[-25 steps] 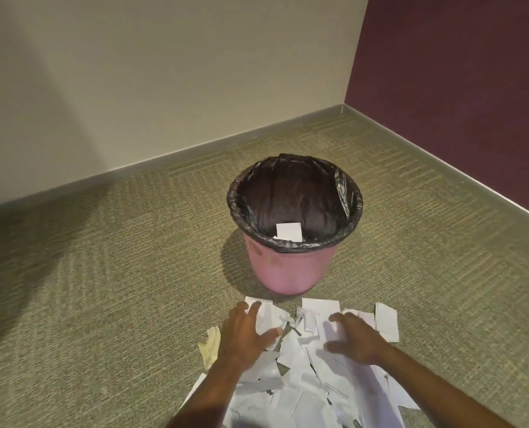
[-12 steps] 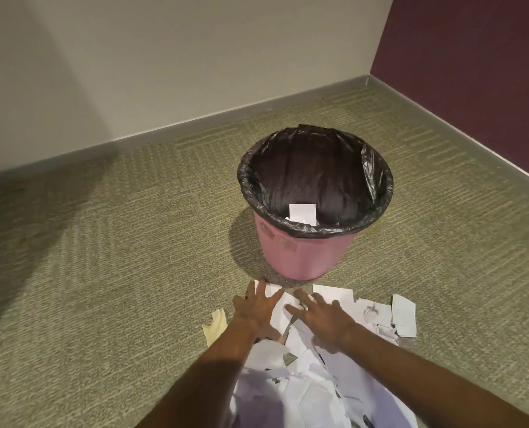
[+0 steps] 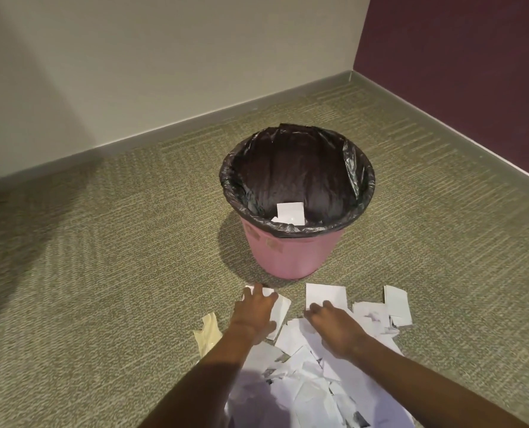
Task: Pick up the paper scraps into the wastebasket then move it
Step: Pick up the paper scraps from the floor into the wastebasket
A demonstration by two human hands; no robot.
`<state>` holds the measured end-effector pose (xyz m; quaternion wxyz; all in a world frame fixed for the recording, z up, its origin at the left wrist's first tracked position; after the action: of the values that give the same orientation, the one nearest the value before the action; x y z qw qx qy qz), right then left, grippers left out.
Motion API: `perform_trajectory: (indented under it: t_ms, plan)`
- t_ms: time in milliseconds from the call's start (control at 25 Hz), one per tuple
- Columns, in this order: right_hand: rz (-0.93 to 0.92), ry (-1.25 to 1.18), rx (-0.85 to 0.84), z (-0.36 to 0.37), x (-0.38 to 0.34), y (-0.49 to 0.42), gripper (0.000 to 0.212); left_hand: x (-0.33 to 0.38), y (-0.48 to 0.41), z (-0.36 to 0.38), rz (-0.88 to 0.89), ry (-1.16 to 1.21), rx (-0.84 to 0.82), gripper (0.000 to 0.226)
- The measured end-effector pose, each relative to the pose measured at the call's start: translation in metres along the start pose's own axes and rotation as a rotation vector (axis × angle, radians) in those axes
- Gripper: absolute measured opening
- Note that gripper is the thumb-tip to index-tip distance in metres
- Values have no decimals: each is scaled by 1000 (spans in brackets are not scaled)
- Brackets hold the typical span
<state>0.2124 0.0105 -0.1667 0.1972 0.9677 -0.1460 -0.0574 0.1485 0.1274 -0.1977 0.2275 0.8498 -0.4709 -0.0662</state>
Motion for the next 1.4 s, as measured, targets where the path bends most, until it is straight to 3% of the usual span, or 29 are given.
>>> perform_trajectory:
  t_ms: [200,560,760,1000,1200,1280,1400]
  plan:
    - [33,-137,39,-12,4,11,32,9,1,7,-92,21,-17,80]
    - [102,-257,187,-63,11,36,25,25,20,-19,-20,-124,181,38]
    - [45,-444,351,-158,-5,62,21,28,42,-73,4,118,150,22]
    - [19,-704,667,-304,-7,116,18,15,106,-208,180,594,192,26]
    - [44,-944,999,-379,28,139,14,-32,154,-337,105,853,448,26]
    - [123,-904,1033,-384,42,124,18,-44,142,-371,54,962,559,27]
    - [189,-820,996,-382,53,91,19,-37,107,-396,27,926,611,31]
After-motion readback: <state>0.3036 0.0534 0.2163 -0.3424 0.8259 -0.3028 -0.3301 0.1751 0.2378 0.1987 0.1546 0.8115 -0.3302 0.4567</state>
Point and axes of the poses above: each hand's wrist, its own y-axis away from the middle knuckle, its own z-axis out of the palm, x = y × z, the point moved 10 cm from there along -y, towards the middle knuckle, and after that the axes turned 2 degrees about x, right-handed, at the moved point
